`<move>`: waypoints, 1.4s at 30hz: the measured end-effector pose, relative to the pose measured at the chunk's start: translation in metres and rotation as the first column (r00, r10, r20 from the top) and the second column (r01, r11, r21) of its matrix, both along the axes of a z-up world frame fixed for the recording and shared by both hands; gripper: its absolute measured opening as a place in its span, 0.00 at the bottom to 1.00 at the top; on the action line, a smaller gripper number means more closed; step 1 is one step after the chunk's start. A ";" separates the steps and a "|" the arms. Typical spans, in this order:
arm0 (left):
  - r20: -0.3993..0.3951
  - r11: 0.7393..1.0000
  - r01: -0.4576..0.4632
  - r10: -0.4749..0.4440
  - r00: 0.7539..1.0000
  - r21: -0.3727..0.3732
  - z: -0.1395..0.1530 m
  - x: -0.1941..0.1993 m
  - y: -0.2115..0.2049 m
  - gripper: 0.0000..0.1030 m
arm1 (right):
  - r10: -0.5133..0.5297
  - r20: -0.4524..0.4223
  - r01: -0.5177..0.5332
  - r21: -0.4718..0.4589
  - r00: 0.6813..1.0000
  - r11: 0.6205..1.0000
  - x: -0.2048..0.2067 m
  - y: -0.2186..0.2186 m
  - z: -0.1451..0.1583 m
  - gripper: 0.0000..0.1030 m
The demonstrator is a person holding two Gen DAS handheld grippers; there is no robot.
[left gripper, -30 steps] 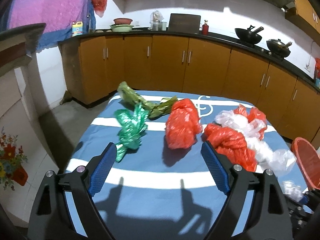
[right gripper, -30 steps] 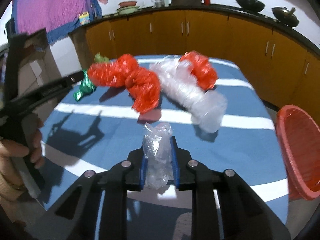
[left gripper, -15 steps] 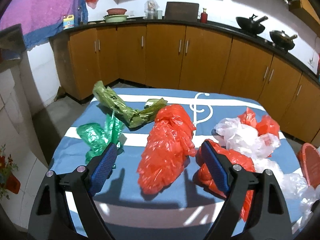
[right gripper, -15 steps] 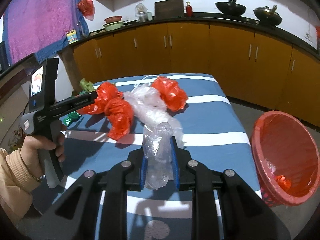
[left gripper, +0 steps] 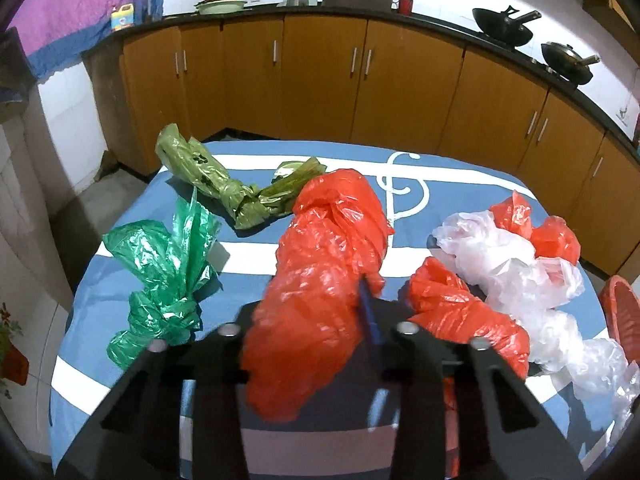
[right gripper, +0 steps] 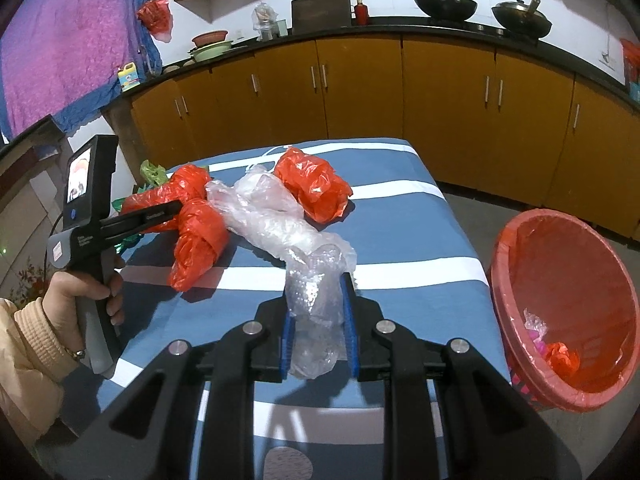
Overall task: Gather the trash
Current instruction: 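Lift and carry the red bag and clear bag over the red basket with both grippers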
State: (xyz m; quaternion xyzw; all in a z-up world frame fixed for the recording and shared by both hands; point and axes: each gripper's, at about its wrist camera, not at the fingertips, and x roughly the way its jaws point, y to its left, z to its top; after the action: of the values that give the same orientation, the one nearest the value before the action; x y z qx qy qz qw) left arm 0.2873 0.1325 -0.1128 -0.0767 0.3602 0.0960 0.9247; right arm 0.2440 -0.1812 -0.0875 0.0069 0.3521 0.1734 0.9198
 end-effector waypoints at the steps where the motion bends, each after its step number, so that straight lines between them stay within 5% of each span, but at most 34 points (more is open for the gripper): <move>1: 0.003 1.000 0.003 -0.003 1.000 0.001 0.001 -0.001 0.000 0.25 | 0.000 0.000 0.000 0.001 1.000 1.000 0.000 0.000 0.000 0.21; 5: 0.035 1.000 0.012 -0.012 0.999 -0.003 0.008 -0.012 -0.001 0.17 | 0.005 0.006 -0.005 0.004 1.000 1.000 -0.003 0.001 0.003 0.21; 18: 0.152 0.999 0.030 -0.025 0.988 -0.028 0.055 -0.052 -0.006 0.16 | 0.006 0.053 -0.010 0.073 0.999 0.997 -0.024 -0.011 0.029 0.21; 42: 0.246 0.952 0.306 -0.294 0.924 -0.013 0.104 -0.079 -0.129 0.16 | -0.189 0.132 0.181 0.070 0.973 0.981 -0.045 -0.106 0.051 0.21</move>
State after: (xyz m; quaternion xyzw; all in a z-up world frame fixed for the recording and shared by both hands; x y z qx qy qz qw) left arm 0.2086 0.0033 -0.0090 -0.0554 0.2551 -0.0658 0.9631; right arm 0.1986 -0.2867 -0.0364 0.0542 0.2801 0.0971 0.9535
